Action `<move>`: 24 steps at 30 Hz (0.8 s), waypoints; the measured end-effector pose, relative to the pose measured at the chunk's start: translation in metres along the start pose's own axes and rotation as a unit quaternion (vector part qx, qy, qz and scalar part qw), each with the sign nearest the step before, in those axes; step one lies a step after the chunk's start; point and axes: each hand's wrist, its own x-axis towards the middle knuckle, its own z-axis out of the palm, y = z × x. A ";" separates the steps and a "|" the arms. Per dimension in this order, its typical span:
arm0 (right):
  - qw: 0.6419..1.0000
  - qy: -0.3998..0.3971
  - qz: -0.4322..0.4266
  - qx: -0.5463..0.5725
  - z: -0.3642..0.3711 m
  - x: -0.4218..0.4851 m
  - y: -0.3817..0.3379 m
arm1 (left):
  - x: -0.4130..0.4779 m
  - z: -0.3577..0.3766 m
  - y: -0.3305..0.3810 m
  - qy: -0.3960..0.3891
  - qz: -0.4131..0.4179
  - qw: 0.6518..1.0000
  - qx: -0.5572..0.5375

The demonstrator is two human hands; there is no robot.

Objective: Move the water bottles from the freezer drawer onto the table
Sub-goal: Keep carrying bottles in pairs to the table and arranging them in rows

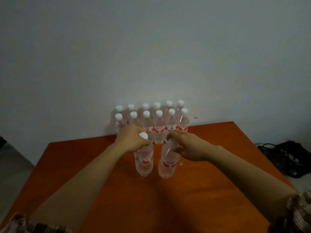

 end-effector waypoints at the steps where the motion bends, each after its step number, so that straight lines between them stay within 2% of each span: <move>1: 1.000 -0.004 0.010 0.000 0.005 0.015 -0.005 | 0.010 -0.007 -0.013 -0.014 -0.001 1.000 -0.004; 5: 0.999 -0.012 0.038 0.018 0.021 0.072 -0.019 | 0.051 -0.029 -0.059 -0.040 0.004 0.999 -0.005; 12: 0.999 -0.033 0.038 0.014 0.052 0.146 -0.027 | 0.097 -0.040 -0.118 -0.062 -0.026 0.997 -0.033; 24: 0.998 -0.044 0.020 -0.043 0.072 0.204 -0.029 | 0.128 -0.026 -0.148 0.004 -0.111 0.979 -0.168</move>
